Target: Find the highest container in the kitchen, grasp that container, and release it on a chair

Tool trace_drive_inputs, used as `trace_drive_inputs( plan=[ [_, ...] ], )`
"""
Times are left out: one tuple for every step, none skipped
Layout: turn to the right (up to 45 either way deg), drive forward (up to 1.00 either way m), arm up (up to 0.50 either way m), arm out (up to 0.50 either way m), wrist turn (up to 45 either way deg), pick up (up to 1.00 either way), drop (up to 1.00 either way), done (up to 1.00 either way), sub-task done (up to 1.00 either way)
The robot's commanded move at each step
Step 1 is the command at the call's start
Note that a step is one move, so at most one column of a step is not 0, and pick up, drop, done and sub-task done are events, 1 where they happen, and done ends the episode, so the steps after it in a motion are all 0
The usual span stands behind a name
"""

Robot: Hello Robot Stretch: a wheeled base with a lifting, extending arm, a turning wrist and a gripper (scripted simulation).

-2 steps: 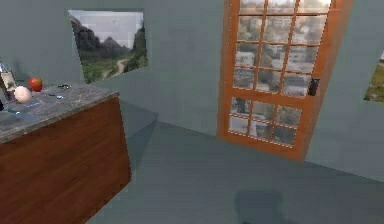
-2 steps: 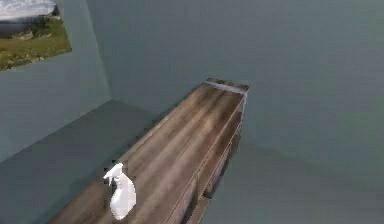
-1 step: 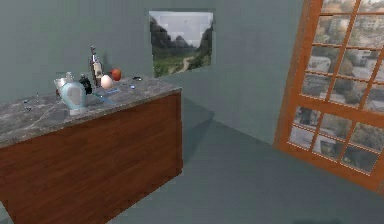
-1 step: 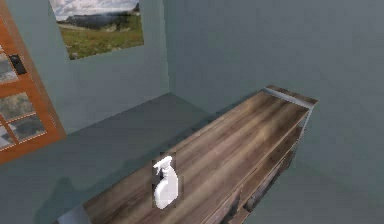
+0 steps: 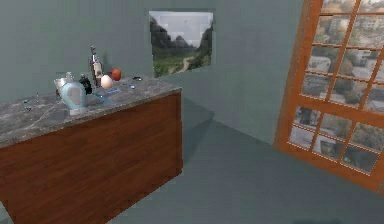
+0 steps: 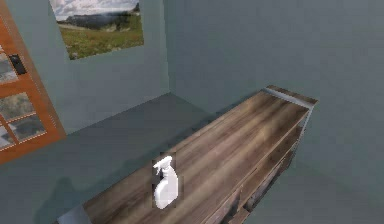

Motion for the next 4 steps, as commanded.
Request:
trace_drive_inputs(
  plan=[
    [0.0, 0.0, 0.28, 0.0, 0.0, 0.0, 0.0, 0.0, 0.0],
    [0.0, 0.0, 0.0, 0.16, 0.0, 0.0, 0.0, 0.0, 0.0],
    [0.0, 0.0, 0.0, 0.0, 45.0, 0.0, 0.0, 0.0, 0.0],
    [0.0, 0.0, 0.0, 0.0, 45.0, 0.0, 0.0, 0.0, 0.0]
  ],
)
